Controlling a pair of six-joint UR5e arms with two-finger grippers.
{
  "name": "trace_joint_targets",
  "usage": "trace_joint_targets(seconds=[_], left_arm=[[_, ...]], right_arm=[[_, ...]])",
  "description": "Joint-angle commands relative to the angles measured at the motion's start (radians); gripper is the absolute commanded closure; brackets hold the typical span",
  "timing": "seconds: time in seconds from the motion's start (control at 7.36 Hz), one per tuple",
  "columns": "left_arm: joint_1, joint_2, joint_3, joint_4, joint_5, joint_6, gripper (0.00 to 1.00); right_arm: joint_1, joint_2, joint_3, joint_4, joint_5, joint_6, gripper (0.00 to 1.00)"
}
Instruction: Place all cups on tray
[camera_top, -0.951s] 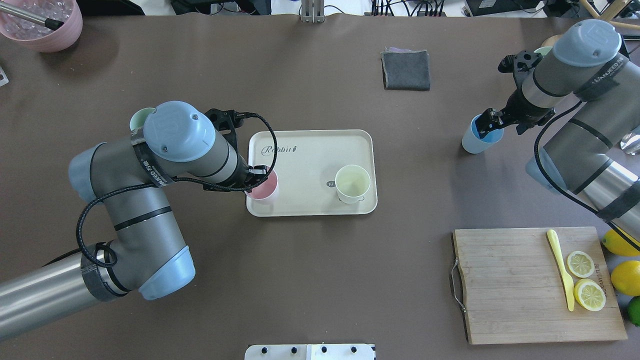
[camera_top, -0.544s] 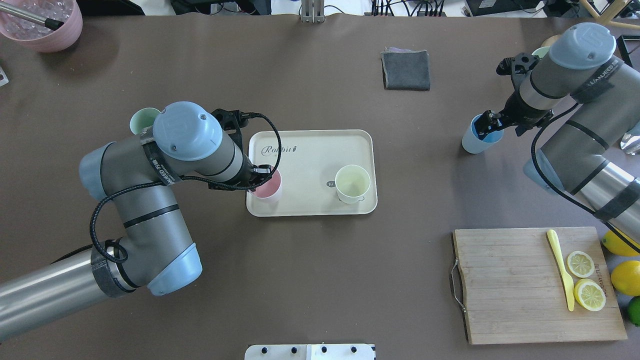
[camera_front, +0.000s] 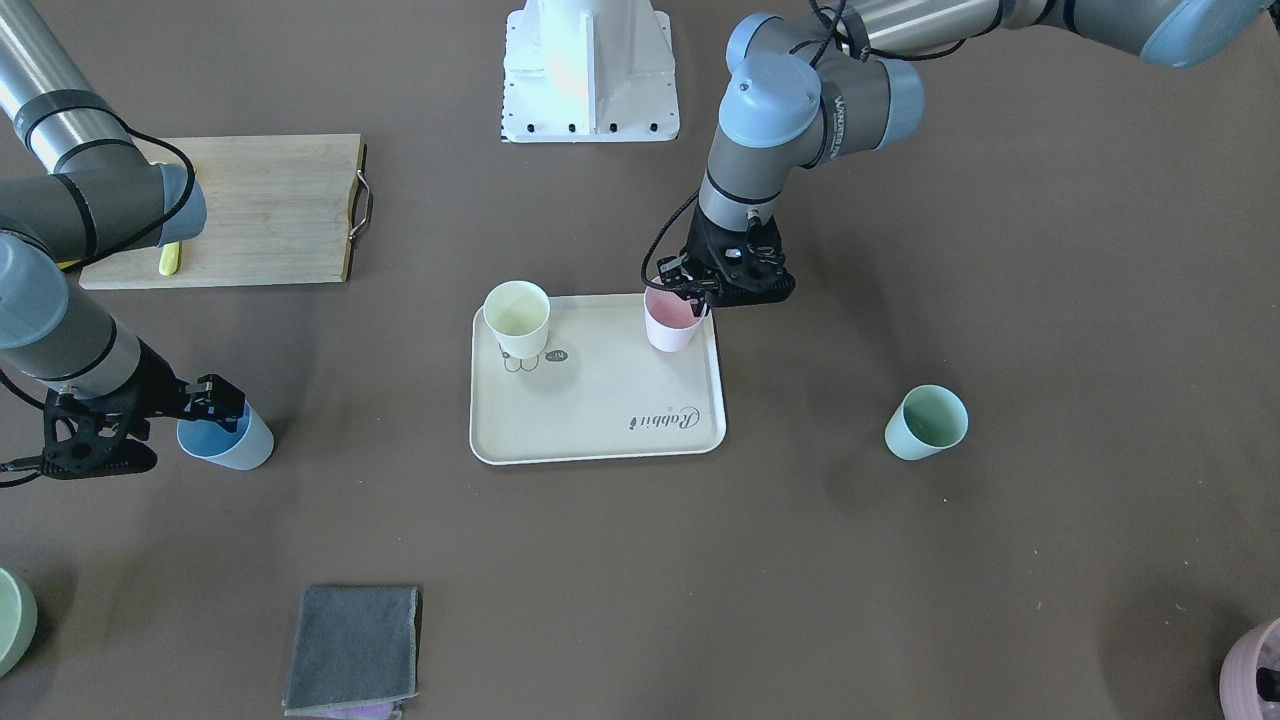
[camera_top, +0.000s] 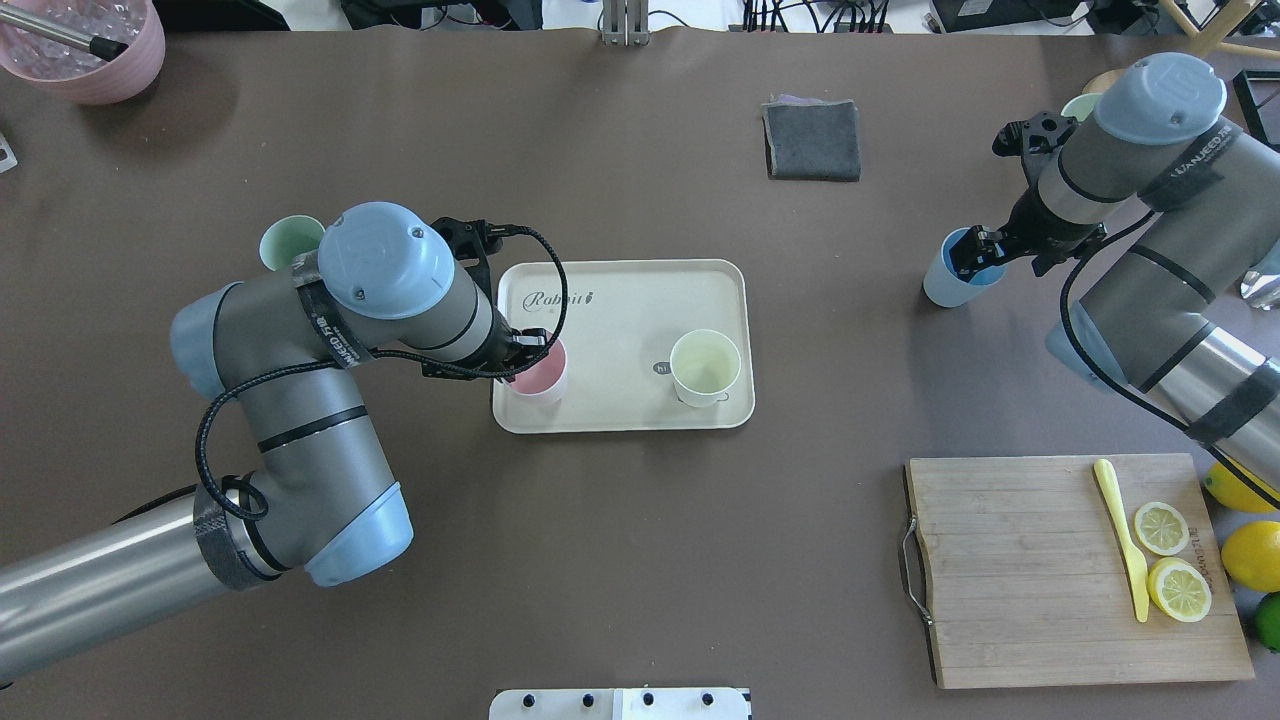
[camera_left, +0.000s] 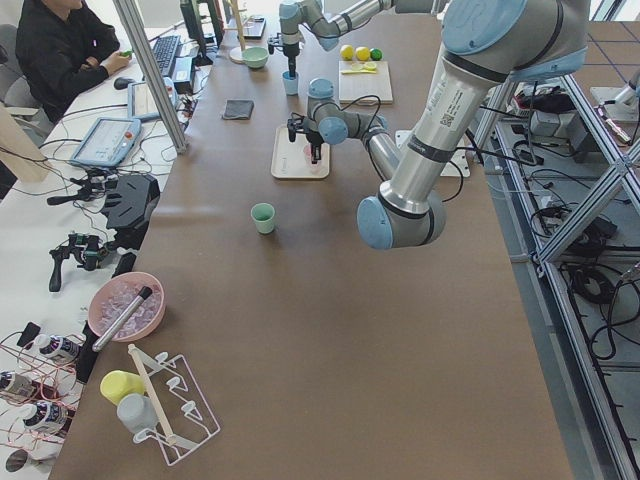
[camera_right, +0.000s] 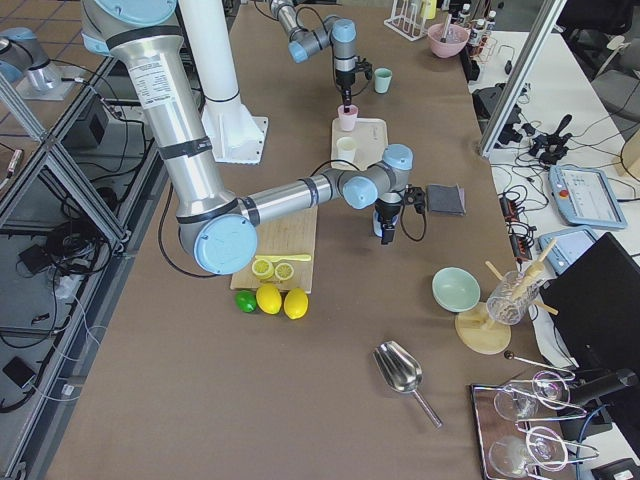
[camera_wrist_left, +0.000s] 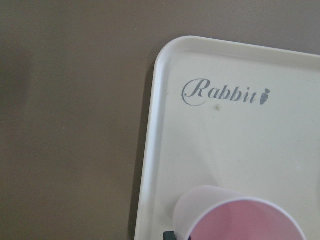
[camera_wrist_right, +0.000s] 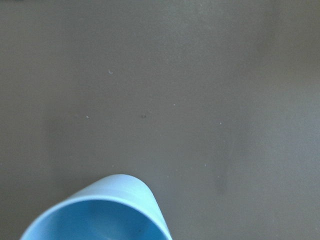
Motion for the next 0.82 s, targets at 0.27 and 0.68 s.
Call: trace_joint_targets(seconds=[0.27, 0.68], left_arm=[[-0.001, 0.001, 0.002, -0.036, 0.027, 0.005, 0.03], [-0.014, 0.010, -0.061, -0.033, 0.023, 0.022, 0.03]], right_arm=[[-0.015, 0.008, -0.003, 0.002, -0.023, 0.000, 1.00], [-0.010, 0.022, 0.008, 0.002, -0.017, 0.009, 1.00]])
